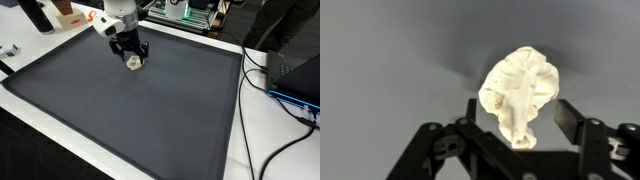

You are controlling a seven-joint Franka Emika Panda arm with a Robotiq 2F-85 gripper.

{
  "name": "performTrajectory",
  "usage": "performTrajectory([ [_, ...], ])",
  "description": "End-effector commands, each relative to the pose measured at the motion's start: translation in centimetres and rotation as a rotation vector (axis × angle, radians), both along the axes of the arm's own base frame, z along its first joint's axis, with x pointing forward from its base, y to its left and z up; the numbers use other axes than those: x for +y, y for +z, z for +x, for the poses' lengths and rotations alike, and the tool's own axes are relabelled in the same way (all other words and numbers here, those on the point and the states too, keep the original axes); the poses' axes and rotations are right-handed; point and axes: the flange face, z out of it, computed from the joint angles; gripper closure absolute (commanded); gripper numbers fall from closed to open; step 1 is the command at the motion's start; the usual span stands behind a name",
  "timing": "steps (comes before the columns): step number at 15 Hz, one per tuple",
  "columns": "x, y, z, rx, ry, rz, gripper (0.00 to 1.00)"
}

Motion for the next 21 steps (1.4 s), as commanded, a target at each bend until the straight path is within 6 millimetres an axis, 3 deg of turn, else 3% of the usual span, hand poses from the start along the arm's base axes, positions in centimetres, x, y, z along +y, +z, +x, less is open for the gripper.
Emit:
performTrajectory([
  [1, 0.0, 0.2, -0.5, -0.003, -0.005, -0.017, 0.00],
  [7, -0.2, 4.9, -2.0, 0.008, -0.059, 0.072, 0.00],
  [13, -4.5, 8.9, -3.6, -0.032, -0.294, 0.255, 0.00],
  [17, -8.3, 8.7, -4.6, -0.032, -0.494, 0.376, 0.00],
  [21, -11.6, 7.2, -5.5, -0.010, -0.714, 0.443, 0.00],
])
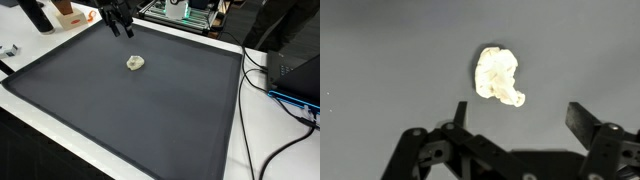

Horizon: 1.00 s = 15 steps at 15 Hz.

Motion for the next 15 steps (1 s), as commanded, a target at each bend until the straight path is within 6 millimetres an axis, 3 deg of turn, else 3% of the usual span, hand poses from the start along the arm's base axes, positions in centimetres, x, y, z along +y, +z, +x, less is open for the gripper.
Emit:
performTrajectory([
  [1, -2.4, -1.2, -1.5, 0.043, -0.173, 0.073, 0.00],
  [7, -4.5, -3.6, -1.8, 0.137, -0.363, 0.098, 0.00],
  [15, -4.5, -7.4, -1.4, 0.406, -0.484, 0.157, 0.00],
])
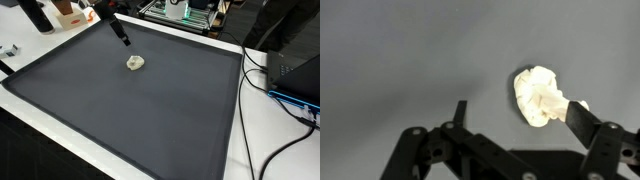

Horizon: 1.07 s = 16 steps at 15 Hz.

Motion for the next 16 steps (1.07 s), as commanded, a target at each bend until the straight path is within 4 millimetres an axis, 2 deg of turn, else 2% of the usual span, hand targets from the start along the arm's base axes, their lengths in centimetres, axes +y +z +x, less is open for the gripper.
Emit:
performTrajectory([
  [1, -0.6, -1.4, 0.8, 0.121, -0.055, 0.046, 0.00],
  [9, -1.6, -2.7, 3.9, 0.315, -0.171, 0.000, 0.00],
  [16, -0.1, -3.1, 7.6, 0.425, -0.172, -0.121, 0.00],
])
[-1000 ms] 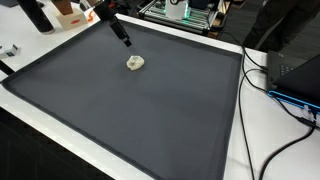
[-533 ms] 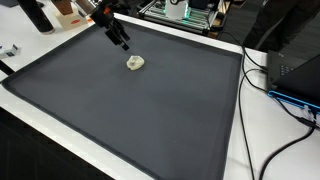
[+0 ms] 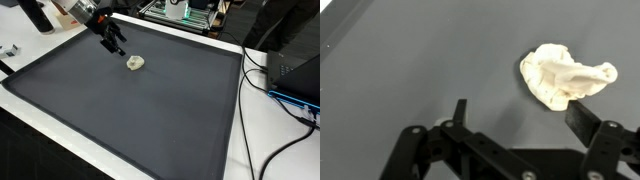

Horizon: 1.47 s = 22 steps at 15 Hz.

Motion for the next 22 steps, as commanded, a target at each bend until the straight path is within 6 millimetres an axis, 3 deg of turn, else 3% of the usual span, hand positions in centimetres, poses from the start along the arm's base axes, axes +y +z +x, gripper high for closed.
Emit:
performTrajectory([
  [1, 0.9, -0.6, 2.3, 0.076, 0.023, -0.067, 0.00],
  [12, 6.7, -0.2, 7.3, 0.133, 0.268, -0.370, 0.00],
  [22, 13.6, 1.3, 8.1, 0.040, 0.625, -0.566, 0.00],
])
